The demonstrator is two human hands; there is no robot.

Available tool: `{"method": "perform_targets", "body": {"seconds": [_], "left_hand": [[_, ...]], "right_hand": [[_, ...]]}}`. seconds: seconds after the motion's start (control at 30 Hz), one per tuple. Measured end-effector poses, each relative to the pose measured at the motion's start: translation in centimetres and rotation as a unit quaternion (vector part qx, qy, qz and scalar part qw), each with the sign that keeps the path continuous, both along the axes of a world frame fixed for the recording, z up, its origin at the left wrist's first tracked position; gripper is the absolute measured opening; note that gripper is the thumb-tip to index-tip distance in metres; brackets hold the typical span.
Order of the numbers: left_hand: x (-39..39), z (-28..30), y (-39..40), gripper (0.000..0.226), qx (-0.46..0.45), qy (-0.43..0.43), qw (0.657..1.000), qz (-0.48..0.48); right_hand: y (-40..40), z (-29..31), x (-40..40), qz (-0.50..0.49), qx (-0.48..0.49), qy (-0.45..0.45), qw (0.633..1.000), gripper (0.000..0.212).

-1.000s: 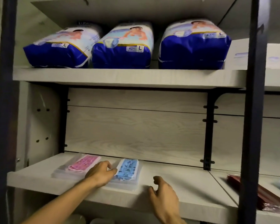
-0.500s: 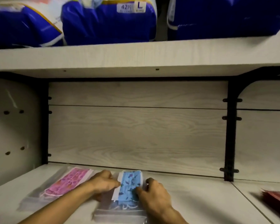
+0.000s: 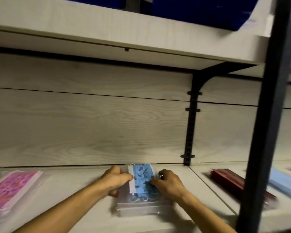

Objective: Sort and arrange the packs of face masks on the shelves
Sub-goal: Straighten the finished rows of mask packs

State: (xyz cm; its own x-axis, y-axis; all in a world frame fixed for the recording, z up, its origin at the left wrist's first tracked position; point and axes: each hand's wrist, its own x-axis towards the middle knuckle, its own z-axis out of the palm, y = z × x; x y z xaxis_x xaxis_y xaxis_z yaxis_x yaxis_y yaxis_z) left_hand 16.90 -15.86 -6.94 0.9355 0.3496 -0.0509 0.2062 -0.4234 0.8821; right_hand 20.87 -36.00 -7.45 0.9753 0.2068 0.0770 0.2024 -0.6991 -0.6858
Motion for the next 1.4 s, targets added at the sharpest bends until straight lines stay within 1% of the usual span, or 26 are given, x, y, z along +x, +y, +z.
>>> {"method": "perform_targets", "body": {"seconds": [0.1,0.17,0.27,0.33,0.4,0.43,0.5,0.57,0.63,0.7,0.8,0.87,0.97,1.03,1.07,1.13,1.2,1.27,1.3,1.4], "left_hand": [[1.2,-0.3,-3.4,0.015,-0.037,-0.016,0.999,-0.021],[1.6,-0.3,-5.0,0.018,-0.061,-0.011,0.997,-0.040],[1.5,0.1,-5.9,0.021,-0.119,0.015,0.992,-0.050],[1.2,0.3,-5.8,0.017,-0.132,0.019,0.989,-0.058],[0.6,0.5,-4.9,0.011,-0.108,0.009,0.993,-0.044],[0.4,0.6,-4.0,0.013,-0.092,-0.001,0.995,-0.032],[0.2,0.6,-1.7,0.021,-0.053,-0.017,0.998,-0.014],[-0.4,0.8,1.1,0.024,-0.011,-0.021,1.000,-0.002],[-1.8,1.5,4.2,0.020,0.028,-0.025,0.999,0.016],[-3.6,2.5,8.1,0.016,0.079,-0.034,0.996,0.037],[-7.0,3.8,14.4,0.015,0.184,-0.021,0.979,0.083],[-10.1,4.6,18.2,0.013,0.214,-0.003,0.969,0.120],[-14.2,4.4,23.4,0.021,0.207,0.020,0.961,0.183],[-16.3,4.0,26.1,0.025,0.197,0.024,0.954,0.224],[-17.1,3.9,27.1,0.025,0.198,0.031,0.952,0.232],[-18.5,3.7,28.4,0.031,0.171,0.069,0.958,0.220],[-19.8,3.5,29.5,0.046,0.125,0.133,0.964,0.192],[-20.5,2.8,31.2,0.056,0.095,0.160,0.966,0.177],[-20.7,2.6,31.9,0.055,0.087,0.164,0.966,0.181],[-21.1,3.1,31.8,0.038,0.058,0.154,0.971,0.175]], "right_hand": [[-3.3,0.6,0.1,-0.034,-0.008,0.004,0.999,0.040],[-4.9,0.8,0.0,-0.043,-0.016,0.006,0.999,0.040],[-6.2,1.2,-0.4,-0.027,-0.031,0.010,0.999,0.036],[-6.5,1.5,-0.7,-0.020,-0.052,0.008,0.998,0.039],[-6.2,2.1,-1.1,-0.033,-0.080,-0.002,0.996,0.048],[-5.7,2.5,-1.5,-0.044,-0.102,-0.024,0.994,0.050],[-3.9,3.2,-2.4,-0.053,-0.142,-0.107,0.983,0.047],[-0.8,3.8,-3.8,-0.018,-0.131,-0.176,0.975,0.047],[3.2,4.0,-5.5,0.035,-0.089,-0.196,0.976,0.052],[7.7,3.8,-7.1,0.090,-0.051,-0.170,0.980,0.055],[14.4,2.8,-9.0,0.161,-0.014,-0.095,0.982,0.058],[18.2,2.0,-9.9,0.193,-0.003,-0.048,0.980,0.060],[22.1,1.2,-11.3,0.212,-0.006,-0.004,0.977,0.058],[23.8,1.0,-11.9,0.209,0.001,0.015,0.978,0.058],[24.6,0.9,-12.1,0.207,0.009,0.021,0.978,0.055],[26.1,0.9,-12.7,0.209,0.039,0.040,0.976,0.042],[27.7,0.9,-13.3,0.210,0.060,0.054,0.974,0.040],[29.3,0.9,-13.9,0.210,0.068,0.060,0.973,0.041],[29.9,1.0,-14.3,0.209,0.072,0.060,0.973,0.038],[31.4,1.2,-14.9,0.203,0.059,0.052,0.976,0.035]]}}
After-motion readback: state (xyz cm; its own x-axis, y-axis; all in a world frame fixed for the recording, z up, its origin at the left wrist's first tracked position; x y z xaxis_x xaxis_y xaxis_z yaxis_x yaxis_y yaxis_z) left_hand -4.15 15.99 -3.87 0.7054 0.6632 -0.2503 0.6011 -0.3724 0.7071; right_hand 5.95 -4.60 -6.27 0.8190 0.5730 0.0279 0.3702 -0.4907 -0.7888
